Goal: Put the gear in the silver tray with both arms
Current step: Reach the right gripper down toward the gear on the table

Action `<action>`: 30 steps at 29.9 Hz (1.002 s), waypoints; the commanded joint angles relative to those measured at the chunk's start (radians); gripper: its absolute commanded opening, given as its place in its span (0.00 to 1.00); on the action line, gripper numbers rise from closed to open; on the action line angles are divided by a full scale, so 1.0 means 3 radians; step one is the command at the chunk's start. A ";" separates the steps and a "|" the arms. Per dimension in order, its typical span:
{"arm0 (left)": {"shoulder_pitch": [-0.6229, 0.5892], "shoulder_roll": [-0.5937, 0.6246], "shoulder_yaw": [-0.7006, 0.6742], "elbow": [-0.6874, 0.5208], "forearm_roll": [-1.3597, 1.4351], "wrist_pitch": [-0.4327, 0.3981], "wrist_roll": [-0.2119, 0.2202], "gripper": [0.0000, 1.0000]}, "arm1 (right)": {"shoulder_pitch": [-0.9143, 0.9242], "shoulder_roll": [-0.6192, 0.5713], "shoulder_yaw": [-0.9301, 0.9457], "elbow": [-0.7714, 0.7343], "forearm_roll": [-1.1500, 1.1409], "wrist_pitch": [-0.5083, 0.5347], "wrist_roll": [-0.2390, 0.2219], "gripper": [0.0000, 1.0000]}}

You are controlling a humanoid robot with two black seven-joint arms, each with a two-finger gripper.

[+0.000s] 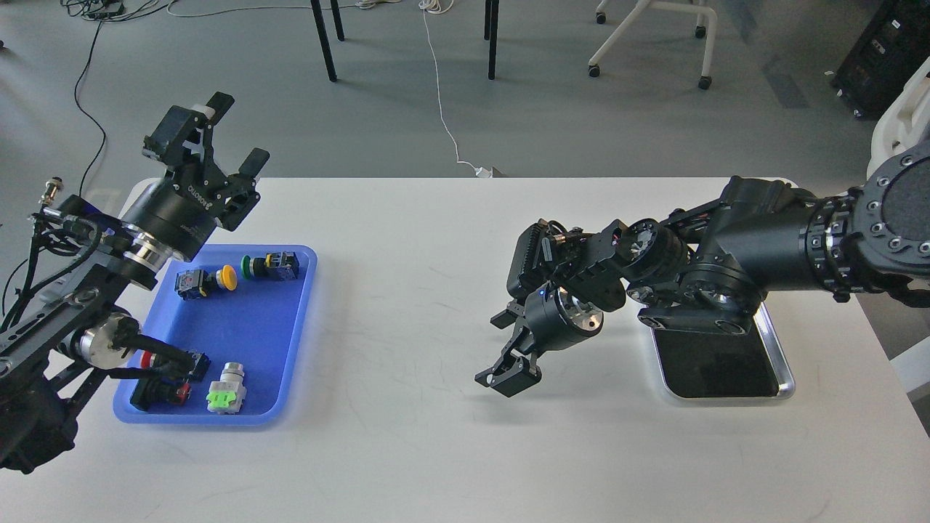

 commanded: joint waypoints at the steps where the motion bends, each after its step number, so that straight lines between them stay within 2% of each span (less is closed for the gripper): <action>1: 0.0000 -0.0006 0.0000 0.0000 0.0000 0.0000 0.0000 0.98 | -0.0023 0.0016 -0.0111 -0.0001 -0.0001 -0.0032 0.0000 0.93; 5: 0.0000 -0.0011 0.0000 0.0000 0.0000 0.0000 0.0000 0.98 | -0.0059 0.0011 -0.0178 -0.0011 0.0004 -0.0038 0.0000 0.92; 11: 0.0005 -0.0016 0.0000 0.0000 0.0000 0.0000 0.0000 0.98 | -0.0182 0.0026 -0.0183 -0.0113 0.0015 -0.0155 0.0000 0.84; 13: 0.0015 -0.0021 0.0000 0.0000 0.0000 0.0000 0.0000 0.98 | -0.0182 0.0026 -0.0183 -0.0108 0.0015 -0.0176 0.0000 0.77; 16: 0.0016 -0.0026 0.0000 0.0000 0.0005 0.0000 0.0000 0.98 | -0.0182 0.0026 -0.0183 -0.0118 0.0015 -0.0176 0.0000 0.73; 18: 0.0016 -0.0042 0.0000 0.0000 0.0005 -0.0005 0.0000 0.98 | -0.0182 0.0026 -0.0183 -0.0129 0.0010 -0.0176 0.0000 0.65; 30: 0.0021 -0.0047 0.0000 0.0000 0.0005 -0.0005 0.0000 0.98 | -0.0213 0.0088 -0.0198 -0.0185 0.0010 -0.0176 0.0000 0.64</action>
